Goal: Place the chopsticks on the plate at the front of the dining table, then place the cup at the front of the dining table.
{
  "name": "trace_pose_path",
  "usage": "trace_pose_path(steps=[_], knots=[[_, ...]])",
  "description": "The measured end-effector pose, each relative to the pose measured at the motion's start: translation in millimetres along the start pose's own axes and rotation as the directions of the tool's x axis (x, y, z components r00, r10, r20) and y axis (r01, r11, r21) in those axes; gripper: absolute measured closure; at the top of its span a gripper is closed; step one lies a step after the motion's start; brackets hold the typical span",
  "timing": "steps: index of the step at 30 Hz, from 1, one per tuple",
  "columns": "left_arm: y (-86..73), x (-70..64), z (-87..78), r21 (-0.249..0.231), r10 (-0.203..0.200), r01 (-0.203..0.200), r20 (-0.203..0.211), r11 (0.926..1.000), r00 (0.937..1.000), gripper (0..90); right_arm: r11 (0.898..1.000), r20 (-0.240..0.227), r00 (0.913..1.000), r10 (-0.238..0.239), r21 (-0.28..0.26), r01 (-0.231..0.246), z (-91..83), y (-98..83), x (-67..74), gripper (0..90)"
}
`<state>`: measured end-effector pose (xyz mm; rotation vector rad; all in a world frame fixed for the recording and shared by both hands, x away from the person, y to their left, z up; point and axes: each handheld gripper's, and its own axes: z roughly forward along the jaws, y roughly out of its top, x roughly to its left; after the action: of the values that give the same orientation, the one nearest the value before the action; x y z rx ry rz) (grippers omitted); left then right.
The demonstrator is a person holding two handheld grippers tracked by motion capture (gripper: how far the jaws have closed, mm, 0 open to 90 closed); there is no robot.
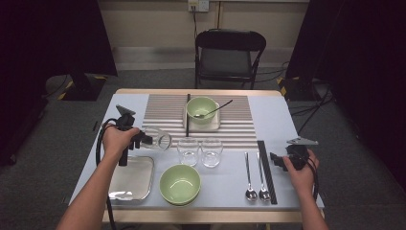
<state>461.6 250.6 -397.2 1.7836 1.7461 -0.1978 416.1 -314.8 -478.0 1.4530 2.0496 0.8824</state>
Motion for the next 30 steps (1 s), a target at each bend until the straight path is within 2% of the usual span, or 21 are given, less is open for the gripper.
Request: trace_pose_path(steps=[2, 4, 6, 7, 9, 14, 16, 19, 20, 24, 27, 28, 29, 30], knots=[[0.5, 0.2, -0.7, 0.014, -0.002, 0.002, 0.018, 0.9999, 0.9998, 85.9, 1.000, 0.000, 1.0000, 0.000, 0.000, 0.000, 0.0, 0.0, -0.1, 20.2], [0.9, -0.4, -0.9, 0.000, -0.007, 0.007, 0.006, 1.0000, 1.0000, 85.9, 1.000, 0.000, 1.0000, 0.000, 0.000, 0.000, 0.0, 0.0, -0.1, 20.2], [1.4, 0.5, -1.4, 0.009, -0.007, 0.006, 0.016, 0.9999, 0.9998, 85.8, 1.000, 0.001, 1.0000, 0.000, -0.001, 0.000, 0.0, 0.0, 0.1, 20.2], [1.5, 0.6, -1.8, 0.006, -0.001, 0.001, 0.005, 1.0000, 1.0000, 85.8, 1.000, 0.001, 1.0000, 0.000, -0.001, 0.000, 0.1, -0.1, 0.0, 20.2], [1.6, -0.5, -1.4, -0.001, -0.022, 0.022, 0.015, 0.9998, 0.9996, 85.9, 1.000, -0.001, 1.0000, 0.000, 0.000, 0.000, 0.0, 0.0, -0.1, 20.2], [3.0, 1.8, -2.7, 0.007, 0.000, 0.000, 0.012, 1.0000, 0.9999, 85.9, 1.000, -0.002, 1.0000, 0.003, 0.001, -0.003, 0.1, 0.1, -0.1, 20.2], [3.3, 1.8, -2.8, 0.005, -0.017, 0.017, 0.021, 0.9998, 0.9996, 85.9, 1.000, -0.003, 1.0000, 0.003, 0.001, -0.003, 0.1, 0.1, -0.2, 20.2], [3.9, 2.4, -3.0, 0.000, -0.010, 0.010, 0.017, 0.9999, 0.9998, 85.9, 1.000, -0.003, 1.0000, 0.002, 0.000, -0.002, 0.2, 0.1, -0.4, 20.2], [4.0, 1.7, -2.4, -0.001, -0.027, 0.027, 0.030, 0.9996, 0.9992, 85.9, 1.000, -0.002, 1.0000, 0.004, 0.001, -0.004, 0.1, 0.1, -0.1, 20.2], [5.1, 3.9, -2.5, -0.007, -0.005, 0.005, 0.013, 1.0000, 0.9999, 85.9, 1.000, -0.002, 1.0000, 0.004, 0.001, -0.004, 0.1, 0.1, -0.1, 20.2], [5.2, 3.0, -1.2, -0.012, -0.038, 0.039, 0.028, 0.9992, 0.9989, 85.9, 1.000, -0.003, 1.0000, 0.003, 0.002, -0.003, 0.1, 0.1, -0.2, 20.2], [5.8, 5.0, -1.8, -0.008, -0.013, 0.013, 0.021, 0.9999, 0.9997, 85.9, 1.000, -0.003, 1.0000, 0.003, 0.002, -0.003, 0.1, 0.1, -0.2, 20.2], [6.2, 4.6, -1.3, -0.011, -0.029, 0.029, 0.024, 0.9995, 0.9993, 85.9, 1.000, -0.002, 1.0000, 0.002, 0.001, -0.002, 0.1, 0.1, -0.4, 20.2], [6.9, 6.3, -1.3, -0.015, -0.008, 0.009, 0.018, 0.9998, 0.9998, 85.9, 1.000, -0.003, 1.0000, 0.003, 0.001, -0.003, 0.1, 0.1, -0.2, 20.2]])
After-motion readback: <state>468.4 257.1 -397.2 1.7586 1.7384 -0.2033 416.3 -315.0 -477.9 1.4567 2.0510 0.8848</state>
